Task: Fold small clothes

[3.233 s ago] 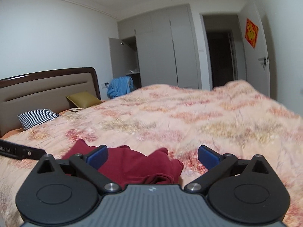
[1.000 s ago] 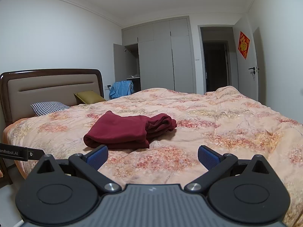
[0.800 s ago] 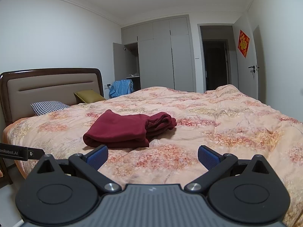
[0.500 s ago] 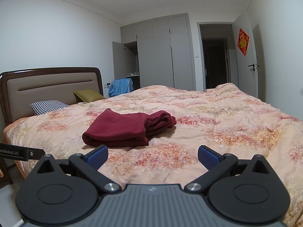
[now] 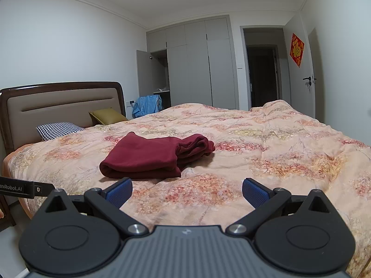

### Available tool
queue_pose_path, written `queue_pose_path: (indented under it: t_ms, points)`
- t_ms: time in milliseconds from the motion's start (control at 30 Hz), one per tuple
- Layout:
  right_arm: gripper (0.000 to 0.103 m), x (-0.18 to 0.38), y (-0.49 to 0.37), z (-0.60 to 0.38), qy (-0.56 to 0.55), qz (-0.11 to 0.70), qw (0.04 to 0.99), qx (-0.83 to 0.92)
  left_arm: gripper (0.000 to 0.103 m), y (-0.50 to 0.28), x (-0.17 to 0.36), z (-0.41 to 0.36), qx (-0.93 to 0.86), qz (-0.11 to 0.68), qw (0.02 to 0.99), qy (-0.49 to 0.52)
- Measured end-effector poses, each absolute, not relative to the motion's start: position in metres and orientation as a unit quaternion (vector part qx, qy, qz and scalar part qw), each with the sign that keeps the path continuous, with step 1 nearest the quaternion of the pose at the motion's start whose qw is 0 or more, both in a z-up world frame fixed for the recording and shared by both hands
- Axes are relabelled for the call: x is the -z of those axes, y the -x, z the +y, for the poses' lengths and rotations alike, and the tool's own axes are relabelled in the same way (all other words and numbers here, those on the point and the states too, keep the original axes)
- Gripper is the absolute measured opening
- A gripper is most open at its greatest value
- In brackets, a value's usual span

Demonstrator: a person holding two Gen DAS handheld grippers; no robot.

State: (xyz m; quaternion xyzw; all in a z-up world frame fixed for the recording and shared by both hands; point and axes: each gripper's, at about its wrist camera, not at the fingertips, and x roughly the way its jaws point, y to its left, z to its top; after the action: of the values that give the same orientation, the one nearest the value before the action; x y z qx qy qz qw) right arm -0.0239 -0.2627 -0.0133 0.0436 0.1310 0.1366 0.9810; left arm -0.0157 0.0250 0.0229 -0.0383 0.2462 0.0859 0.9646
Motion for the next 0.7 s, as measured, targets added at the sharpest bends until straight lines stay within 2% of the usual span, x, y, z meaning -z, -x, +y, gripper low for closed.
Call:
queue_pose_path:
  t_ms: [700]
  points:
    - [0.103, 0.018, 0.021, -0.262, -0.041, 0.141, 0.98, -0.133, 0.102, 0.003, -0.019, 0.022, -0.105, 0.279, 0.954, 0.027]
